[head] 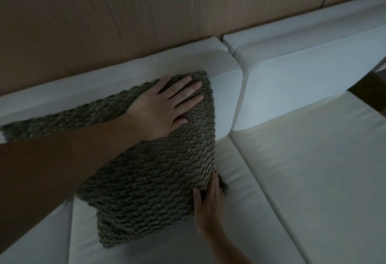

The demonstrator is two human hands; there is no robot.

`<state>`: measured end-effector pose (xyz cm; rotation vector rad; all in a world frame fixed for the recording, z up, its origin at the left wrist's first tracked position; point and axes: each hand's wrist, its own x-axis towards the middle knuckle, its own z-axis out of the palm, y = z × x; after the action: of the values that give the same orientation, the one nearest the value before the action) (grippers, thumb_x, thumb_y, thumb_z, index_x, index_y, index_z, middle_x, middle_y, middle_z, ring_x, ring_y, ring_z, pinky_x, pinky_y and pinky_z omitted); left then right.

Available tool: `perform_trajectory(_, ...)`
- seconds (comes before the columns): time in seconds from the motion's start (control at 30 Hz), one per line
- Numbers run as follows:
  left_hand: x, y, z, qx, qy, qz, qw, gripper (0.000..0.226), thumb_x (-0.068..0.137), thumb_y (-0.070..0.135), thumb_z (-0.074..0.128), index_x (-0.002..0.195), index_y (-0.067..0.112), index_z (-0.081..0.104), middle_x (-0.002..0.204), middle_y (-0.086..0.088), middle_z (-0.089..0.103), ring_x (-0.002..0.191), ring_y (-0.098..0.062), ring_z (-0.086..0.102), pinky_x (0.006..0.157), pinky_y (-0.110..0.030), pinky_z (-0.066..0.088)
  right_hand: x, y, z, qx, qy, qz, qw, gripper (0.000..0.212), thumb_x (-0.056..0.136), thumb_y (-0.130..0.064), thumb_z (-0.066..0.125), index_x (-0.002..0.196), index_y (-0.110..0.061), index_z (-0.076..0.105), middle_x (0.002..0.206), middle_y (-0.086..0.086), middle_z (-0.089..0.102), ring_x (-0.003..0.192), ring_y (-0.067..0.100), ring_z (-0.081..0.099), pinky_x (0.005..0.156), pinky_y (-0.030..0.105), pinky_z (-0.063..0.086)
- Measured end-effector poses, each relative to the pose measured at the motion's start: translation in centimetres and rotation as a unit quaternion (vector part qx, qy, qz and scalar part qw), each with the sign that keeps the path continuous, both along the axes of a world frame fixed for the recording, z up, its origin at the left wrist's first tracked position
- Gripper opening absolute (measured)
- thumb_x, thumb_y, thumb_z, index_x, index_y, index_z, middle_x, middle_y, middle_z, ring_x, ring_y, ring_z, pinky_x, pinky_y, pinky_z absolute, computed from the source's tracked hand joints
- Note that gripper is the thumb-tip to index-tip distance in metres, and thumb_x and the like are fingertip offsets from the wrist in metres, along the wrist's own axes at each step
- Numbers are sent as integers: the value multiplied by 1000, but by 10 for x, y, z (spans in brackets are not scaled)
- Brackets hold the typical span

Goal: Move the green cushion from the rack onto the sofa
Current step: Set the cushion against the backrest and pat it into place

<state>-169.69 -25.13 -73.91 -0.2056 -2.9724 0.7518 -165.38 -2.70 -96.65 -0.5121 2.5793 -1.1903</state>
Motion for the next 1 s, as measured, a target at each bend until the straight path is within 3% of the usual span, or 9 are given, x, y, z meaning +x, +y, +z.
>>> perform_trajectory(0.17,0,2,10,-1,-30,56,998,72,96,59,2,152,20,-22,163,-4,-22,153,-22,-11,123,-46,-1,-5,18,18,46,-60,-18,997,109,75,-82,16,151,-3,23,158,17,30,144,30,29,115,33,23)
perform_trajectory(0.27,5,16,18,21,-14,109,994,77,95,61,5,151,15,-21,167,-7,-13,154,-23,-8,122,-48,-3,-19,21,49,24,-63,-62,996,114,72,-82,16,150,1,21,158,23,25,145,33,26,116,37,23)
perform_trajectory(0.37,33,34,18,128,123,121,977,74,100,52,23,155,7,3,166,-13,8,154,-26,5,122,-51,3,-34,13,98,-36,53,0,998,96,84,-73,24,153,-7,17,162,15,17,150,25,16,119,37,18)
perform_trajectory(0.47,91,55,0,247,257,170,919,67,102,39,36,154,4,14,163,-11,9,153,-26,1,123,-51,5,-43,-11,155,-83,215,127,965,73,97,-58,28,153,-11,20,162,8,16,151,21,10,120,44,17)
perform_trajectory(0.63,183,106,-82,341,348,378,787,77,98,51,37,153,2,17,165,-20,8,152,-36,8,119,-56,21,-24,-80,221,-109,413,331,841,58,97,-37,51,145,-7,40,156,16,32,148,32,22,115,57,23)
perform_trajectory(0.73,206,128,-133,412,355,471,694,90,93,66,34,153,2,15,167,-8,-10,149,-38,13,112,-60,30,12,-125,237,-98,487,474,727,57,96,-37,52,146,-11,42,157,13,33,148,31,23,116,57,21)
perform_trajectory(0.8,209,132,-160,439,335,491,674,98,88,72,35,155,5,9,166,-7,-16,149,-38,12,113,-58,30,32,-151,232,-77,528,582,614,57,95,-38,51,146,-15,42,158,12,32,148,30,21,117,56,15)
perform_trajectory(0.87,208,129,-179,453,314,509,662,103,85,76,35,156,8,4,165,-18,-2,147,-41,16,111,-59,33,44,-172,219,-57,553,652,516,57,92,-38,53,145,-17,44,157,12,33,148,30,23,117,55,13)
perform_trajectory(1.0,203,114,-196,472,290,555,621,108,78,84,32,155,12,6,157,-31,24,144,-45,25,109,-58,36,44,-198,192,-1,589,708,389,56,90,-40,55,141,-17,49,154,12,40,146,30,29,117,55,13)
